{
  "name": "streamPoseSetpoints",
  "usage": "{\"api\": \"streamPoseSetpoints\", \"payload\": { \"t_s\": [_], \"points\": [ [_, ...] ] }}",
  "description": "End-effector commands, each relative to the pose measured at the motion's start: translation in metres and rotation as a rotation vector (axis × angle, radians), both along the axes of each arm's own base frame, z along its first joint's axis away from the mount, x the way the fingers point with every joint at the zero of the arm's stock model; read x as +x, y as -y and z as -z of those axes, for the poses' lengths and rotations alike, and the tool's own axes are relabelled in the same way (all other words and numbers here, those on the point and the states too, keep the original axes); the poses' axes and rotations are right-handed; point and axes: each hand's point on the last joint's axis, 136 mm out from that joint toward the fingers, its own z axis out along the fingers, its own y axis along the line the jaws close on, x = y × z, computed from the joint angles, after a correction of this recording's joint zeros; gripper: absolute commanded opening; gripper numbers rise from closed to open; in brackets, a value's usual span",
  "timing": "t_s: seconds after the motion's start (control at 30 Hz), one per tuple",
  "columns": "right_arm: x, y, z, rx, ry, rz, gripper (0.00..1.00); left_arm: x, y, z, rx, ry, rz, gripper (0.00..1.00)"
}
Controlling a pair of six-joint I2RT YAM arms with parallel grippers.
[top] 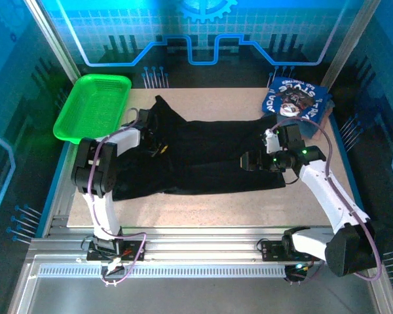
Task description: Fold and stack the t-shirts
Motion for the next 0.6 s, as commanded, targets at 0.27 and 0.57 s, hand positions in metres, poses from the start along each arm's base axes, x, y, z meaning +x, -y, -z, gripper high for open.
{"api": "streamPoseSetpoints", "payload": {
  "t_s": [0.27,0.57],
  "points": [
    [0.011,0.007,0.034,-0.049,-0.092,0.099,1.00,0.034,0.022,-0.097,-0.089,0.317,0.102,0.68],
    [0.032,-0.007,0.052,-0.039,-0.137,0.129,0.98,-0.033,-0.030,-0.100,0.004,0.273,0.067,0.78]
  ]
}}
